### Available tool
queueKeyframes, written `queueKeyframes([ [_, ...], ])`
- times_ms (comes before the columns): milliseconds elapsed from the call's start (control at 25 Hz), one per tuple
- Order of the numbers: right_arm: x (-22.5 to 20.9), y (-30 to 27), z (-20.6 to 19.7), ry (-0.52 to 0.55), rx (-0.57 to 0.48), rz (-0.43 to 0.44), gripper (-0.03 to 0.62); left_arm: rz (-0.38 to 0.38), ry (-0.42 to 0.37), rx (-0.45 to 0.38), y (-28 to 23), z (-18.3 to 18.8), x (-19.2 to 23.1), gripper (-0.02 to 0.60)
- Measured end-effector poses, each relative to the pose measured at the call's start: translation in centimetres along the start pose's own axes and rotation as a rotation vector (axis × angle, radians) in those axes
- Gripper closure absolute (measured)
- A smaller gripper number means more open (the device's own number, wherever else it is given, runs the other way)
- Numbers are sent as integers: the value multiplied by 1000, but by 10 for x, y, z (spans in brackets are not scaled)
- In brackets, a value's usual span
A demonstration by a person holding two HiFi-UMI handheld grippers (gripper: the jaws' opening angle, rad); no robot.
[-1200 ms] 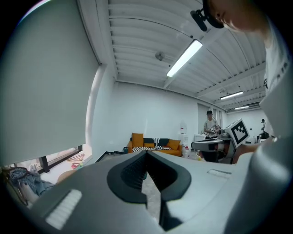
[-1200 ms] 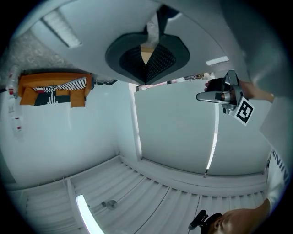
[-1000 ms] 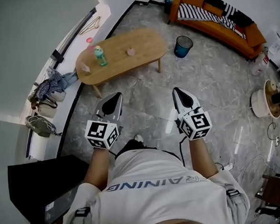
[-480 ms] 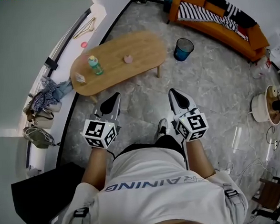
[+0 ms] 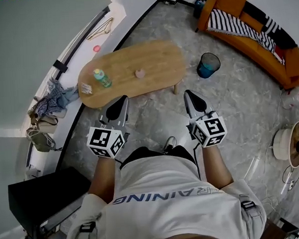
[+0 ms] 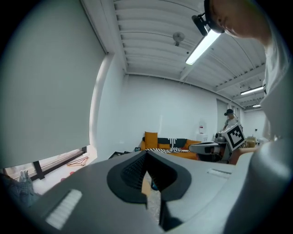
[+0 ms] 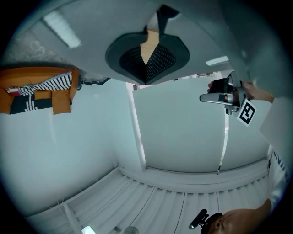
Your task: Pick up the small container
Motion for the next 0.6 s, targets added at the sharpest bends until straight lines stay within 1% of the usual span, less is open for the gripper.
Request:
queueKeyframes([
  [80, -23, -16, 6, 12, 6, 20, 577, 26, -1, 3, -15, 2, -2, 581],
  [200, -44, -40, 10, -10, 20, 54, 577, 67, 18, 21, -33, 3, 3, 581],
  [360, -52, -74, 9, -23, 59, 117, 577, 91, 39, 34, -55, 4, 17, 581],
  [480, -50, -105, 16, -14, 75, 144, 577, 106, 58, 40, -70, 5, 41, 581],
  [600, -49, -137, 27, 18, 85, 152, 577, 103, 70, 32, -88, 8, 69, 581],
])
Point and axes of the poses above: the fingertips, and each gripper's own axes: y backward along the fingers, x to its left, z out of its top, the point moved 5 cm from there along y, backward along the fingers, and after that the axes turned 8 degrees about x, right-handed, at the moved point
